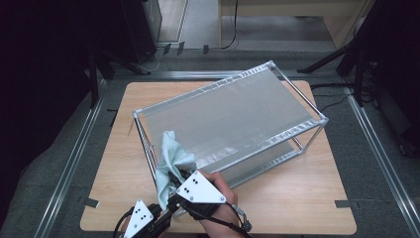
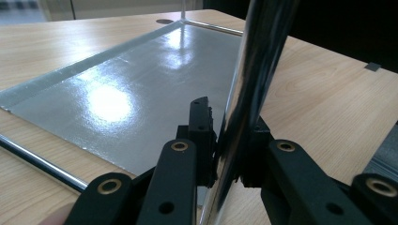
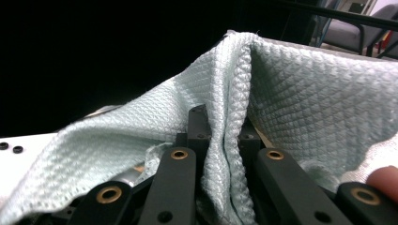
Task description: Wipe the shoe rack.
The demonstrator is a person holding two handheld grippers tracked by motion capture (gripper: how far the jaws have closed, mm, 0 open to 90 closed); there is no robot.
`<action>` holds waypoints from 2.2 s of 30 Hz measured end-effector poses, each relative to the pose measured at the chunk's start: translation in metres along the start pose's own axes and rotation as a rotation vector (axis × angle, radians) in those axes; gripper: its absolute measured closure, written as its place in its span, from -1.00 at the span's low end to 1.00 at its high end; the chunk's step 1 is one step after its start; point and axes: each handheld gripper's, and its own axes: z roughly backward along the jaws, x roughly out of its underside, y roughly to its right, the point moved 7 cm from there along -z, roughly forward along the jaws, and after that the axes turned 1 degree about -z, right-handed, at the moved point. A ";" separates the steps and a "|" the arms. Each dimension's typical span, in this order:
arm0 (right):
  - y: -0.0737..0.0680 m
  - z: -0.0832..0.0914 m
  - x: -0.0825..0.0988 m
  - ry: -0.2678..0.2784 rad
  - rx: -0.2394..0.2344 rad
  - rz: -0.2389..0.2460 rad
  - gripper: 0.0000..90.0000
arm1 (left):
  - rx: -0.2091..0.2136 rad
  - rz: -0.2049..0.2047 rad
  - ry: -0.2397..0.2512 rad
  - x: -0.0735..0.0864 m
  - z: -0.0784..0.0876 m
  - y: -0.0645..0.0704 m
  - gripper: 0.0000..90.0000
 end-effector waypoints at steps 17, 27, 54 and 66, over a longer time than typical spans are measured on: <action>0.152 0.072 0.026 0.009 0.342 -0.094 0.81 | -0.001 -0.002 -0.012 0.001 0.002 0.000 0.76; 0.265 0.122 0.040 -0.038 0.576 -0.176 0.82 | -0.009 0.005 -0.011 0.001 0.004 -0.003 0.76; 0.074 0.057 0.017 0.026 0.130 -0.071 0.83 | -0.029 -0.019 -0.014 0.002 0.003 -0.001 0.78; 0.045 0.064 0.019 0.028 0.054 -0.002 0.84 | -0.026 -0.023 -0.015 0.002 0.003 -0.001 0.78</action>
